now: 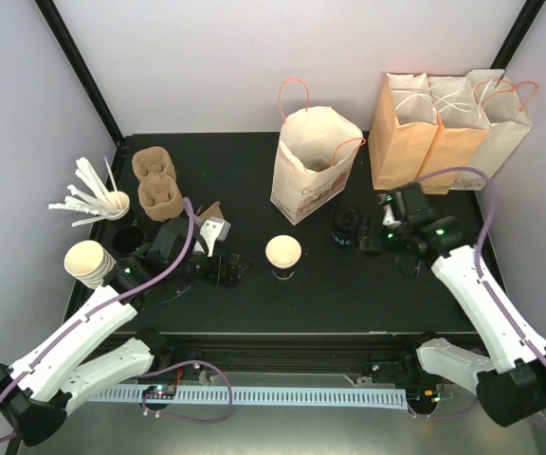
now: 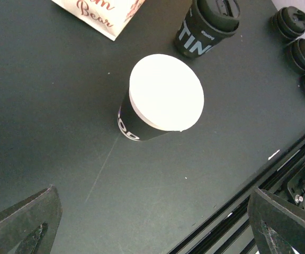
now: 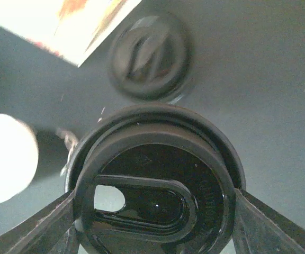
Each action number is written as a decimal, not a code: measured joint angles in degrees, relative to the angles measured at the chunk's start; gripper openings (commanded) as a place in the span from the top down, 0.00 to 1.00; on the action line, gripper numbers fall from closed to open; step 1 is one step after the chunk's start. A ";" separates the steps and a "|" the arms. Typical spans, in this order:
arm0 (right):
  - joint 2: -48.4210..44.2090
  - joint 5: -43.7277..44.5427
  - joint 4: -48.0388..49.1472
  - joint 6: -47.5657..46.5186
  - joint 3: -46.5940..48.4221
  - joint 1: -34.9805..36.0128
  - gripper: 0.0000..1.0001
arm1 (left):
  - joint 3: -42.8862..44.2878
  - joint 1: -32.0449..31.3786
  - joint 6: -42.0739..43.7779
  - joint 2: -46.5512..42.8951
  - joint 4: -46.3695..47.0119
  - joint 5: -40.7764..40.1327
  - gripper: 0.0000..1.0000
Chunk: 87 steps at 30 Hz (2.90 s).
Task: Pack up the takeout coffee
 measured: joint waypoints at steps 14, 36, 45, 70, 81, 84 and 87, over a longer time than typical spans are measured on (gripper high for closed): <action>18.14 -4.96 5.05 -6.49 9.18 26.03 0.31 | -1.49 6.27 -6.95 0.66 6.38 4.28 0.01; 33.59 2.36 3.43 -12.57 18.75 31.95 0.30 | -9.88 11.37 -14.64 7.98 18.43 17.44 0.05; 36.85 2.23 3.61 -13.62 19.71 31.98 0.30 | -10.21 11.37 -16.11 8.94 21.57 19.52 0.19; 40.13 3.43 4.31 -15.13 21.68 34.12 0.29 | -13.68 11.37 -17.75 16.46 29.22 22.60 0.49; 40.57 3.78 4.24 -15.52 22.01 34.47 0.28 | -13.79 11.37 -17.92 21.51 32.79 23.06 0.56; 41.48 3.63 3.80 -15.91 23.15 34.47 0.28 | -13.79 11.37 -17.90 22.23 33.35 23.04 0.56; 41.83 3.54 3.58 -16.17 23.54 34.49 0.28 | -13.79 11.43 -17.88 22.82 34.10 23.04 0.57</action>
